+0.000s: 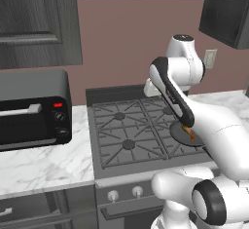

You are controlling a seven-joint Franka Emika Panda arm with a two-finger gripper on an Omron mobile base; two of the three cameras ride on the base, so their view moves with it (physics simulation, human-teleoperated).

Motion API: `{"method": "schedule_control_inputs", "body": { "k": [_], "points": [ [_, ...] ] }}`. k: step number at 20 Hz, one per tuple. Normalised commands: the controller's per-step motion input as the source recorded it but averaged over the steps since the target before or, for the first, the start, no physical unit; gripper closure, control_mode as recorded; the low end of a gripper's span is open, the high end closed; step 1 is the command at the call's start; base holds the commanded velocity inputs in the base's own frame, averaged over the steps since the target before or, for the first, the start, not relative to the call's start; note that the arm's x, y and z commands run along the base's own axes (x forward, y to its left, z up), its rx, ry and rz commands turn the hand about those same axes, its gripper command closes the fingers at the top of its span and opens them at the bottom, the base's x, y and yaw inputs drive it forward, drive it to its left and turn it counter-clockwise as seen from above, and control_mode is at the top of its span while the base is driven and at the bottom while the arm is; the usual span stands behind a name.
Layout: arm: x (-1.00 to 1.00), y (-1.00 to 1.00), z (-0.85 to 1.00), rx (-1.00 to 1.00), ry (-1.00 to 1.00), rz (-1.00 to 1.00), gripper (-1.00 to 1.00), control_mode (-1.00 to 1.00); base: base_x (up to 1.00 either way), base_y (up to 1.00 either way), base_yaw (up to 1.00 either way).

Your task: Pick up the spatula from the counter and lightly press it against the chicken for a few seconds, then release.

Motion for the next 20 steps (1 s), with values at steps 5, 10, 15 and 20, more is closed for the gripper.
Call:
{"method": "schedule_control_inputs", "body": {
  "k": [5, 10, 15, 20],
  "points": [
    [-0.15, 0.01, 0.0, 0.0, -0.02, 0.0, -1.0, -1.0, 0.0, 0.0, 0.0],
    [-0.44, -0.01, 0.0, 0.0, -0.08, -0.02, -1.0, -1.0, 0.0, 0.0, 0.0],
    [-0.51, -0.21, 0.0, 0.0, -0.11, -0.01, -1.0, -1.0, 0.0, 0.0, 0.0],
    [-0.55, -0.36, 0.0, 0.0, -0.09, -0.01, -1.0, -1.0, 0.0, 0.0, 0.0]
  ]
}}
